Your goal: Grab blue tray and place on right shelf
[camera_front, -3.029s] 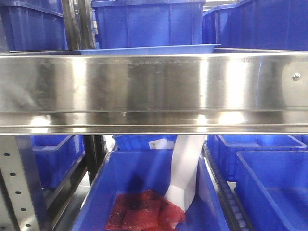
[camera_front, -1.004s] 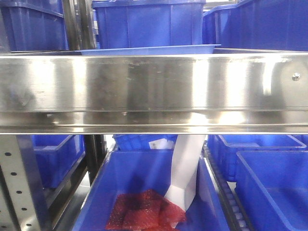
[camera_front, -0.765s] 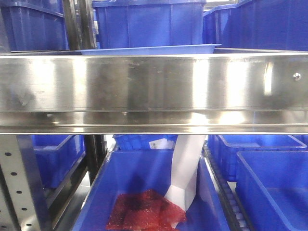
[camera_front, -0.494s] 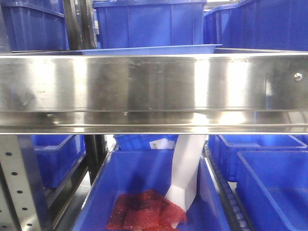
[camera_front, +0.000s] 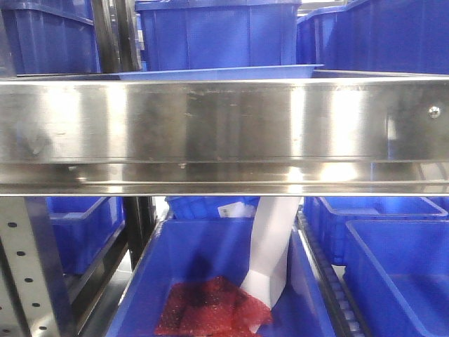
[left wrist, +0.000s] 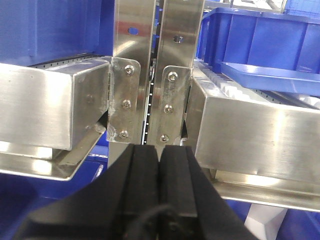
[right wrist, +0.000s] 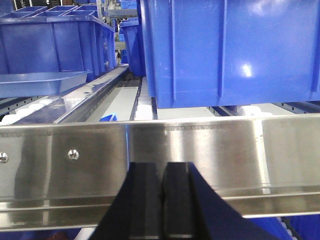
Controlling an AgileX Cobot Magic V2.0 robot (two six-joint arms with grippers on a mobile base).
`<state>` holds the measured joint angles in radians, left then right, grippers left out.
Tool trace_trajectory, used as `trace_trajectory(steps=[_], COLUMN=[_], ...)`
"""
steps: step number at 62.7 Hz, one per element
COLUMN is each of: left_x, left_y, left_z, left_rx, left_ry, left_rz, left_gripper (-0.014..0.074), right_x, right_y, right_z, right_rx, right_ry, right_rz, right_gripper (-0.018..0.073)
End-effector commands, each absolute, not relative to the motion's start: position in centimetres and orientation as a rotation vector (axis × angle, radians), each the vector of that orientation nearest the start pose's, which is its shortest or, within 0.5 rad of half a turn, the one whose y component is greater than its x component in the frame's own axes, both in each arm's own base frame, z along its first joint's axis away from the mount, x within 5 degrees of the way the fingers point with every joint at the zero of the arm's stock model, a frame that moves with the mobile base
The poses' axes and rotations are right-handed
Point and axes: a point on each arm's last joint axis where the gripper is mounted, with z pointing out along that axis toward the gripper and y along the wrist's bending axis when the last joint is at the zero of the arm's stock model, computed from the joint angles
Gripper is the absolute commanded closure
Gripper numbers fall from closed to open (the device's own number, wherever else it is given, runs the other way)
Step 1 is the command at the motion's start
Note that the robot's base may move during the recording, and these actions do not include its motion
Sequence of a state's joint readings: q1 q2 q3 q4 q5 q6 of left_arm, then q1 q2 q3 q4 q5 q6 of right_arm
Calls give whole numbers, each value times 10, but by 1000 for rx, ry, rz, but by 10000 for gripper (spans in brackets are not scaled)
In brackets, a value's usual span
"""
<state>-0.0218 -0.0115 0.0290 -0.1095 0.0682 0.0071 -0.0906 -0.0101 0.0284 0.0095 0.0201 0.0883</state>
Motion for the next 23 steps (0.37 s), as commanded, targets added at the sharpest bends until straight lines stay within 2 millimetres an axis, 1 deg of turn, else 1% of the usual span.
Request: trace_trajectory(steps=[1,23], left_x=[57,57], left_y=[-1,-1], left_z=[197,197], left_rx=[-62,-62], left_ry=[1494,1494], left_rz=[-101,-101], left_gripper=[645,645], right_x=[53,53], right_y=[-5,-5], right_z=[218,218], right_rx=[120,120], right_ry=[1395,1395], right_rz=[-20,-20], right_gripper=[503,503])
